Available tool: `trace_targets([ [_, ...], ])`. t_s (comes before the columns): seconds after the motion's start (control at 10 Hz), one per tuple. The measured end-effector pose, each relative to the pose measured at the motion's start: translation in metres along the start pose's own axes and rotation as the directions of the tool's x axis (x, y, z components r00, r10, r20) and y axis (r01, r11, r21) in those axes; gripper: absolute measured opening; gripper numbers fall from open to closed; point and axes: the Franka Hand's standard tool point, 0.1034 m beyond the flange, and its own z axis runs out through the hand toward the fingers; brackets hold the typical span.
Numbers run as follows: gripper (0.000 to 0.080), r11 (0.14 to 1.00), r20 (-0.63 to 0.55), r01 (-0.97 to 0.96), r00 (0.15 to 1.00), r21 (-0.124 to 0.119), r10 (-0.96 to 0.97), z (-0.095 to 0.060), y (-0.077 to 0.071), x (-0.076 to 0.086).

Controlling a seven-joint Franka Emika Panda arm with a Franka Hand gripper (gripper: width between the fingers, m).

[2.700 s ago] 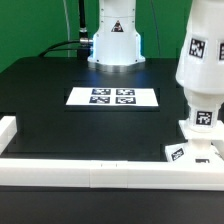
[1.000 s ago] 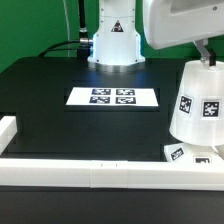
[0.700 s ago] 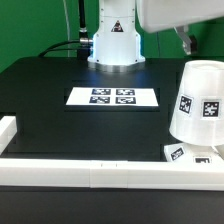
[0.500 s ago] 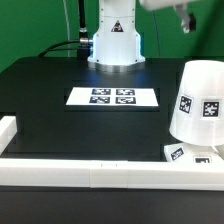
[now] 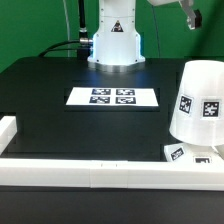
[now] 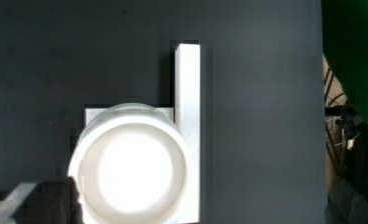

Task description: Assemble lamp

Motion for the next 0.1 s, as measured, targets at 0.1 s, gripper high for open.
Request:
trace_targets([
  [0.1,0.0699,1.000,0.000,0.000,1.000,0.000,0.000,0.0000,0.0000,0.0000],
])
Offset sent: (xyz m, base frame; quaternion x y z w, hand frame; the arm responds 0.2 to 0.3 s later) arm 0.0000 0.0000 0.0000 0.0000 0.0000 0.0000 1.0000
